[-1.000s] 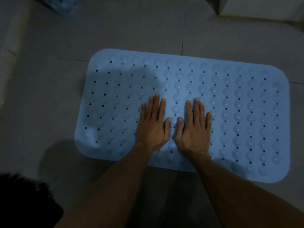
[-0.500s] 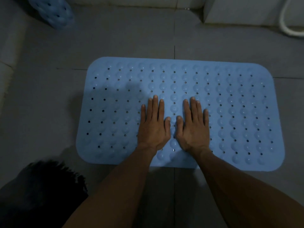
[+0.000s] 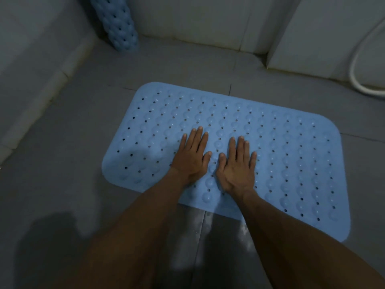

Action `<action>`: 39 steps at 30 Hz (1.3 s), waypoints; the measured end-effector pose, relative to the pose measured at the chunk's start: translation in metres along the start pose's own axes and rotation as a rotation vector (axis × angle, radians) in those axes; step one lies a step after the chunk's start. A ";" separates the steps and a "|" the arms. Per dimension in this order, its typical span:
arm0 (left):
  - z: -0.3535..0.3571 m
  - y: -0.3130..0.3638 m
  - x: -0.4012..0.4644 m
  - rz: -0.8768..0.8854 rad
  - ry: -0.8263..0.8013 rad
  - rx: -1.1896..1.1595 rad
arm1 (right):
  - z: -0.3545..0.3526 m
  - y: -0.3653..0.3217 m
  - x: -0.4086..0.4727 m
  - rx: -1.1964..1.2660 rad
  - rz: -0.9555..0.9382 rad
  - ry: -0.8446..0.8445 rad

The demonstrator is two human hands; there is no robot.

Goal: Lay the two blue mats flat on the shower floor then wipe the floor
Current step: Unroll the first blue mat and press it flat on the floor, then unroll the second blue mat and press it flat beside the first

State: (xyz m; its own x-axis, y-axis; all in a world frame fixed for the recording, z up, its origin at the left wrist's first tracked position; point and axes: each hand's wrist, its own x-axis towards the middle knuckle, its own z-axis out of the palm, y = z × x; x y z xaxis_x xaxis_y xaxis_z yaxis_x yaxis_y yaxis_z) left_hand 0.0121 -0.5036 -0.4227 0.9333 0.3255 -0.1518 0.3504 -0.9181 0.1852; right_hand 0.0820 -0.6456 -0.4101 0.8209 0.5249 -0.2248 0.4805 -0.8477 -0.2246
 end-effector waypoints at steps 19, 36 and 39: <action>-0.343 -0.062 0.008 -0.156 0.291 0.426 | -0.275 -0.141 0.072 0.279 -0.463 0.350; -0.437 -0.272 0.094 -0.197 0.337 0.427 | -0.353 -0.339 0.180 -0.035 -0.630 0.382; -0.441 -0.306 0.118 -0.204 0.345 0.385 | -0.348 -0.376 0.208 -0.142 -0.653 0.350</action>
State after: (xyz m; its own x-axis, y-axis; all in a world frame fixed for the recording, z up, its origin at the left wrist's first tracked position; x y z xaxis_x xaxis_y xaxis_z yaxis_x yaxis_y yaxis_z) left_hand 0.0502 -0.0845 -0.0688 0.8441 0.5010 0.1911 0.5328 -0.8240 -0.1928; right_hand 0.1798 -0.2440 -0.0426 0.3940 0.8894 0.2317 0.9189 -0.3864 -0.0793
